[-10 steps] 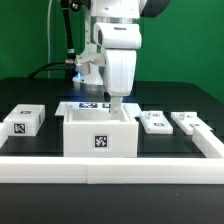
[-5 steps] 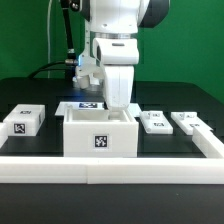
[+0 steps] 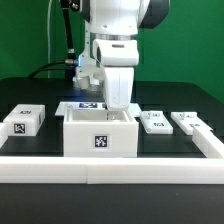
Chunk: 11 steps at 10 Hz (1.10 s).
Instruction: Assemble cabinet
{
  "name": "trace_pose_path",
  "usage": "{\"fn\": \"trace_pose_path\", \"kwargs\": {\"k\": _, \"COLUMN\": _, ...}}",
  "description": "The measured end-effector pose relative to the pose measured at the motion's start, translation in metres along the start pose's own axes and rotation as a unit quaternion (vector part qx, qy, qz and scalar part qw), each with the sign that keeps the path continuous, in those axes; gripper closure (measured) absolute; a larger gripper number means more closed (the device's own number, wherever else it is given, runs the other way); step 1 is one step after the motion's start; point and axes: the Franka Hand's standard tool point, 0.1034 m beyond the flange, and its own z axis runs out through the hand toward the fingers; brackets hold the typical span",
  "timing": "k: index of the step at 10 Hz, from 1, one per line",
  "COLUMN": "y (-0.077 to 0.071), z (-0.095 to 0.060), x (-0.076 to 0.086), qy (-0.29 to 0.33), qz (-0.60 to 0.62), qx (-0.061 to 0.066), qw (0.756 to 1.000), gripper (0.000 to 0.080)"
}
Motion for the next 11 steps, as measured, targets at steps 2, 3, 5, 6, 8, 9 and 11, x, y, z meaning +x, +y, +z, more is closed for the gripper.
{"fn": "trace_pose_path", "kwargs": {"k": 2, "y": 0.000, "z": 0.000, "x": 0.000, "qy": 0.000, "qz": 0.000, "qx": 0.000, "qw": 1.000, "gripper": 0.0581}}
{"fn": "trace_pose_path", "kwargs": {"k": 3, "y": 0.000, "z": 0.000, "x": 0.000, "qy": 0.000, "qz": 0.000, "qx": 0.000, "qw": 1.000, "gripper": 0.0748}}
{"fn": "trace_pose_path", "kwargs": {"k": 5, "y": 0.001, "z": 0.000, "x": 0.000, "qy": 0.000, "qz": 0.000, "qx": -0.002, "qw": 1.000, "gripper": 0.0764}}
{"fn": "trace_pose_path", "kwargs": {"k": 6, "y": 0.001, "z": -0.001, "x": 0.000, "qy": 0.000, "qz": 0.000, "qx": -0.002, "qw": 1.000, "gripper": 0.0764}}
{"fn": "trace_pose_path", "kwargs": {"k": 8, "y": 0.001, "z": -0.001, "x": 0.000, "qy": 0.000, "qz": 0.000, "qx": -0.002, "qw": 1.000, "gripper": 0.0764}}
{"fn": "trace_pose_path", "kwargs": {"k": 9, "y": 0.002, "z": -0.001, "x": 0.000, "qy": 0.000, "qz": 0.000, "qx": -0.003, "qw": 1.000, "gripper": 0.0764}}
{"fn": "trace_pose_path", "kwargs": {"k": 11, "y": 0.020, "z": -0.003, "x": 0.007, "qy": 0.000, "qz": -0.007, "qx": -0.008, "qw": 1.000, "gripper": 0.0764}}
